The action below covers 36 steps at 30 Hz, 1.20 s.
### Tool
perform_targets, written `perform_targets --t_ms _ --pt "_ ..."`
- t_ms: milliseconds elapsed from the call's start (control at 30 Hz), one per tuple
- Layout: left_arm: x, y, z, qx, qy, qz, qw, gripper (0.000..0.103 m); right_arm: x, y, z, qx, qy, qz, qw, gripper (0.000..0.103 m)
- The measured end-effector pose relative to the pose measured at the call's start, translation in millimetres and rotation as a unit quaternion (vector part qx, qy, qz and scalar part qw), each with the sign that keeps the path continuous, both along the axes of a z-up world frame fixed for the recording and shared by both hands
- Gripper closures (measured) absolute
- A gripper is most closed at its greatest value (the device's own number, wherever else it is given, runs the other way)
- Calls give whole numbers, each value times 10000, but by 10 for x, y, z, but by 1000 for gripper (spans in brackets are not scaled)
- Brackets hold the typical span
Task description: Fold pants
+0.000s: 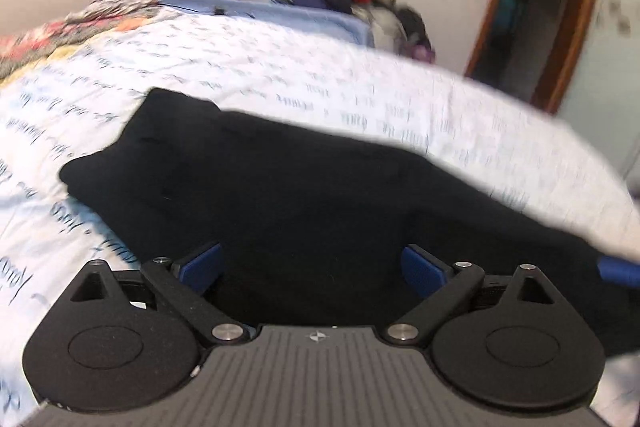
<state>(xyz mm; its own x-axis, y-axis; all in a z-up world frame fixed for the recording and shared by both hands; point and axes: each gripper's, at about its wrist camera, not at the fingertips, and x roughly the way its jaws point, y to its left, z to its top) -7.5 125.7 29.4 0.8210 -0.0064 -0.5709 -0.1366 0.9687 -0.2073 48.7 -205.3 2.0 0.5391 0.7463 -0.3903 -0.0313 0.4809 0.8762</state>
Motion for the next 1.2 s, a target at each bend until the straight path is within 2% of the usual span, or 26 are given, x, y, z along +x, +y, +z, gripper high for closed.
perform_targets --t_ms 67,133,200,367,433,500,567,633,767,867,1000,1067,1100,1133,1200 --pt "-17 2 108 -141 -114 16 9998 6 -287 -312 58 -112 -229 -407 9988 17" --pt "-27 -81 220 -210 -242 -52 9995 6 -587 -688 70 -491 -270 -1062 9928 17" --pt "-15 -241 298 -180 -317 -259 9990 5 -828 -1055 80 -870 -235 -1690 9815 17" --pt "201 -771 360 -102 -162 -872 9960 6 -1344 -1850 41 -1324 18 -3039 9435 17" --pt "221 -1009 365 -87 -89 -1141 9934 6 -1505 -2146 -66 -1109 241 -3517 9292 17" --pt "214 -1225 365 -4 -74 -1410 9900 6 -1613 -2371 -263 -405 388 -3830 9221 17" --pt "180 -1402 350 90 -74 -1623 9867 6 -1691 -2555 -512 409 526 -4025 9130 17" --pt "140 -1521 342 181 -83 -1796 9835 5 -1620 -2598 -650 802 622 -4012 9104 17" --pt "104 -1636 310 333 -31 -1883 9815 5 -1434 -2605 -654 654 588 -3952 9144 17" --pt "112 -1637 285 339 104 -1828 9825 5 -1341 -2627 -660 704 584 -4010 9115 17" --pt "123 -1623 299 287 199 -1774 9835 5 -1363 -2562 -619 500 511 -4092 9096 18" --pt "142 -1658 327 309 213 -1823 9825 5 -1339 -2511 -598 308 470 -4085 9110 30" --pt "153 -1683 351 323 193 -1880 9814 5 -1335 -2493 -595 168 522 -4060 9122 45" --pt "158 -1712 379 344 145 -1936 9804 6 -1352 -2483 -614 97 597 -4096 9103 52" --pt "163 -1768 437 356 16 -2022 9787 5 -1441 -2498 -683 369 514 -4175 9065 53"
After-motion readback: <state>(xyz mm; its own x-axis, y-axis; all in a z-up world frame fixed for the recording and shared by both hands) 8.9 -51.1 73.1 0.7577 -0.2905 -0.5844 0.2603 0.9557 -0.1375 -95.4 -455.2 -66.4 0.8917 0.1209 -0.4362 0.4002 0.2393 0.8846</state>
